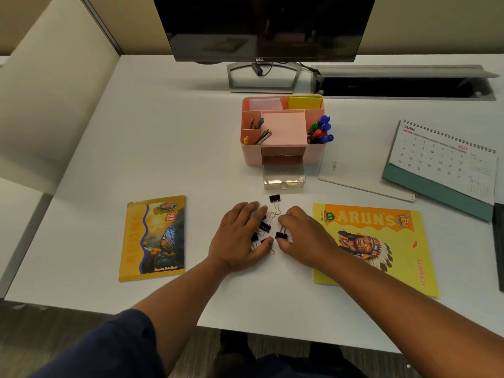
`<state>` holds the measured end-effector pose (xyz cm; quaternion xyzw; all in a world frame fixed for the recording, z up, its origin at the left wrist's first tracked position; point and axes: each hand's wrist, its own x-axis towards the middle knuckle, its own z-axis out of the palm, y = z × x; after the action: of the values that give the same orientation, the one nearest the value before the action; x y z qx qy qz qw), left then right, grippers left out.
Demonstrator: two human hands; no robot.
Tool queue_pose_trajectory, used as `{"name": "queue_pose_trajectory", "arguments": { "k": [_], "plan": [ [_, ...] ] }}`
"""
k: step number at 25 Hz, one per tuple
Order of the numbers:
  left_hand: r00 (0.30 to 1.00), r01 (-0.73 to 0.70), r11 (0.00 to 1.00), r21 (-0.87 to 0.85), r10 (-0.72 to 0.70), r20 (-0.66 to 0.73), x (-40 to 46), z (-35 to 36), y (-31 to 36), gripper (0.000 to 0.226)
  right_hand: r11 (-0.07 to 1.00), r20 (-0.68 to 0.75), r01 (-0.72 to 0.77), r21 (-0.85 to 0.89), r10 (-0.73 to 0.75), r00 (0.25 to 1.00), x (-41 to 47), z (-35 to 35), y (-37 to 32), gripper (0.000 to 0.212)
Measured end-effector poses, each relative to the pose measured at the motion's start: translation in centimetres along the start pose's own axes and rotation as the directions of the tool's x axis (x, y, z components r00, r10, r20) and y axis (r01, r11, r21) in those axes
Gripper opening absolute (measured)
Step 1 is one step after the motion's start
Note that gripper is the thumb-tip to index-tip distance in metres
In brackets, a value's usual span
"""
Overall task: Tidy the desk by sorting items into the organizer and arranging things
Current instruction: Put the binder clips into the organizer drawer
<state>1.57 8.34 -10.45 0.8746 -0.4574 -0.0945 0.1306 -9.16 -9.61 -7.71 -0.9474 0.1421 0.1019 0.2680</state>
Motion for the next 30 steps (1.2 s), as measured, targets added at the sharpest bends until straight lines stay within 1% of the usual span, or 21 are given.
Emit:
{"name": "queue_pose_trajectory", "arguments": {
  "k": [2,4,6,8,9,11,12,13,14,16,17,18,19,21,23,25,28,29,30],
  "plan": [
    [1.000,0.005,1.000,0.003,-0.005,0.001,0.1,0.0,0.0,0.073,0.997,0.011,0.021,-0.068,-0.021,1.000,0.1,-0.4,-0.2,0.032],
    [1.000,0.021,1.000,0.012,-0.021,0.014,0.2,0.0,0.0,0.071,0.988,-0.028,0.096,-0.123,-0.101,0.995,0.1,-0.5,-0.2,0.017],
    [0.999,0.032,0.999,0.016,-0.032,0.023,0.4,-0.1,0.1,0.067,0.972,-0.063,0.153,-0.176,-0.166,0.984,0.1,-0.6,0.0,0.011],
    [0.999,0.033,0.999,0.011,-0.033,0.018,0.4,-0.1,0.1,0.065,0.968,-0.078,0.165,-0.188,-0.183,0.980,0.1,-0.4,0.3,0.007],
    [0.999,0.031,0.999,0.010,-0.031,0.015,0.4,-0.2,0.2,0.064,0.970,-0.062,0.160,-0.185,-0.174,0.983,0.1,-0.3,0.4,0.007],
    [1.000,0.026,1.000,0.012,-0.027,0.016,0.4,-0.2,0.2,0.064,0.971,-0.019,0.168,-0.169,-0.174,0.985,0.2,-0.5,0.6,0.014],
    [1.000,0.026,1.000,0.011,-0.026,0.017,0.4,-0.2,0.2,0.064,0.971,-0.038,0.191,-0.141,-0.198,0.979,0.3,-1.0,0.5,0.016],
    [1.000,0.026,1.000,0.008,-0.026,0.018,0.4,-0.3,0.2,0.065,0.971,-0.099,0.217,-0.096,-0.227,0.969,0.5,-1.6,0.3,0.015],
    [1.000,0.025,1.000,0.003,-0.025,0.019,0.5,-0.3,0.1,0.065,0.970,-0.197,0.239,-0.036,-0.242,0.950,0.9,-2.5,0.1,0.014],
    [1.000,0.020,1.000,-0.004,-0.020,0.024,0.5,-0.3,0.1,0.066,0.966,-0.390,0.247,0.078,-0.199,0.899,2.5,-4.4,0.0,0.017],
    [1.000,0.020,1.000,-0.009,-0.019,0.025,0.5,-0.3,0.1,0.067,0.968,-0.431,0.224,0.114,-0.155,0.889,3.5,-5.4,0.1,0.020],
    [0.999,0.022,1.000,-0.013,-0.021,0.024,0.5,-0.3,0.1,0.069,0.975,-0.434,0.186,0.118,-0.118,0.893,4.6,-6.1,0.2,0.022],
    [0.999,0.026,1.000,-0.017,-0.025,0.021,0.4,-0.2,0.1,0.070,0.987,-0.408,0.143,0.080,-0.098,0.908,5.7,-6.5,0.3,0.022],
    [0.999,0.029,0.999,-0.016,-0.029,0.022,0.5,-0.1,-0.1,0.071,0.994,-0.302,0.079,-0.075,-0.099,0.948,7.4,-6.5,0.4,0.020],
    [0.999,0.028,1.000,-0.008,-0.027,0.034,0.4,0.1,-0.2,0.072,0.978,-0.231,0.066,-0.198,-0.112,0.967,8.3,-6.2,0.4,0.019],
    [0.999,0.019,1.000,-0.014,-0.019,0.032,0.4,0.1,-0.2,0.073,0.963,-0.258,0.076,-0.257,-0.145,0.955,8.1,-6.0,0.2,0.016],
    [1.000,0.014,0.999,-0.052,-0.014,0.013,0.4,-0.2,-0.1,0.079,0.950,-0.367,0.160,-0.269,-0.254,0.895,6.3,-4.9,-0.1,0.013],
    [1.000,0.019,0.997,-0.074,-0.018,0.008,0.4,-0.3,-0.1,0.083,0.959,-0.351,0.162,-0.232,-0.238,0.906,5.5,-4.3,-0.4,0.014],
    [1.000,0.024,0.995,-0.096,-0.023,0.002,0.5,-0.4,0.0,0.087,0.974,-0.303,0.135,-0.183,-0.187,0.935,5.0,-3.5,-0.6,0.016]
  ]
}}
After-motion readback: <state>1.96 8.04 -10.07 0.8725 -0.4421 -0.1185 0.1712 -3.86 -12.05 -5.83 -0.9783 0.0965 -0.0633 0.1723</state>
